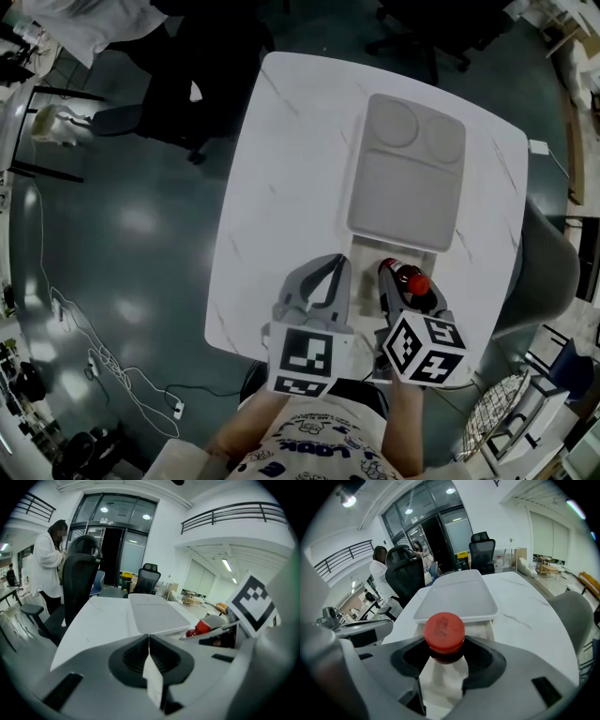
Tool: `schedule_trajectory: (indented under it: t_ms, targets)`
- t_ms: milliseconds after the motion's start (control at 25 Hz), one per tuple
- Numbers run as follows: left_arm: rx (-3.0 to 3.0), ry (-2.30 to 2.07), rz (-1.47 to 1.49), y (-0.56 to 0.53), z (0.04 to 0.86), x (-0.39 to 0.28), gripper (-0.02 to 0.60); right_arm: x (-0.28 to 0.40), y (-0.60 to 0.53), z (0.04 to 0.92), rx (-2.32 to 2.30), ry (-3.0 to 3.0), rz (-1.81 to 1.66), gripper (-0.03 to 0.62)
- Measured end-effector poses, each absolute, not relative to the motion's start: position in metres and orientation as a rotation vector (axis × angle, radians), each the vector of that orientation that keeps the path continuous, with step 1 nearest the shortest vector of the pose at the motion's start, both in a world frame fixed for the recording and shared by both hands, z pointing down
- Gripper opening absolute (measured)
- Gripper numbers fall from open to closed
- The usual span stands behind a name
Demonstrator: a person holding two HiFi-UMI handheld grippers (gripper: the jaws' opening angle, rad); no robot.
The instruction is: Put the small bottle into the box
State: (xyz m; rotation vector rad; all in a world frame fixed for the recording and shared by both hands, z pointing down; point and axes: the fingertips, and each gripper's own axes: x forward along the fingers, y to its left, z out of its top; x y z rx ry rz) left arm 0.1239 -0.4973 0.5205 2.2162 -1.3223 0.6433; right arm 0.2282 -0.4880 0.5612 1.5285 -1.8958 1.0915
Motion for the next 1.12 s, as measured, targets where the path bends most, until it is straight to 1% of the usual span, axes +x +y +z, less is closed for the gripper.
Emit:
schedule_trajectory:
  t_ms: [600, 1120]
  targets:
    - [2.175, -1.320, 0.642, -0.496, 0.534, 0.120, 0.018, 0.222, -0.489, 0.584, 1.474, -1.799, 1.092, 0.226]
    - [2.165, -1.346, 0.626, -0.491, 0.532, 0.113, 0.020, 0.220, -0.490, 0.583, 1.478, -1.806, 1.078, 0.229]
